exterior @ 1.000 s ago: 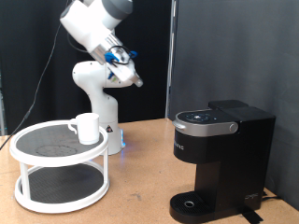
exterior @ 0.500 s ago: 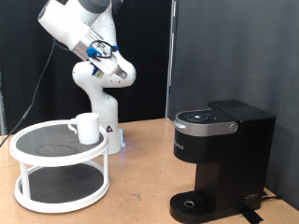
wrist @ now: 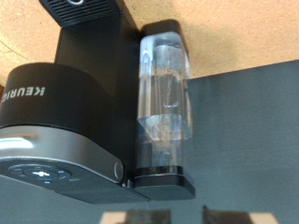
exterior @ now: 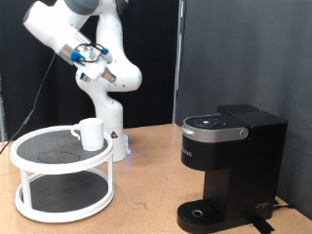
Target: Make a cup of coffee with the keurig machine
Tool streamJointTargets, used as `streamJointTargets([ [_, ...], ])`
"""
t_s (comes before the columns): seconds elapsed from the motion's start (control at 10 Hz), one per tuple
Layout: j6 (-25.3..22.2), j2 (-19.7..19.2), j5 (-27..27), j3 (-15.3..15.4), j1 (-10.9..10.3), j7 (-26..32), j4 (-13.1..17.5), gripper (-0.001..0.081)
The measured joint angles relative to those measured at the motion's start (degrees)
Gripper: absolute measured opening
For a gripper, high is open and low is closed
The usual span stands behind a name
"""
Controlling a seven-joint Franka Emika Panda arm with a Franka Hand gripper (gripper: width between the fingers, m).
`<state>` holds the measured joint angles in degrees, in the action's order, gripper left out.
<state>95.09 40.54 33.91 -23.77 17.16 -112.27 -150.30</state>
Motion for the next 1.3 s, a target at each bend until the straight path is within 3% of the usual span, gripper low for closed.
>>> streamJointTargets([
  [0.3,-5.2,-0.2,-4.7,-5.5,1.6,1.4,2.9,0.0],
  [0.7,-10.3,-0.4,-9.6,-12.4,2.1,5.6,6.7,0.0],
  [0.9,-9.5,-0.4,-9.6,-12.2,2.2,5.2,6.2,0.0],
  [1.3,1.2,-0.4,-10.3,-11.7,2.9,4.9,0.8,0.0],
])
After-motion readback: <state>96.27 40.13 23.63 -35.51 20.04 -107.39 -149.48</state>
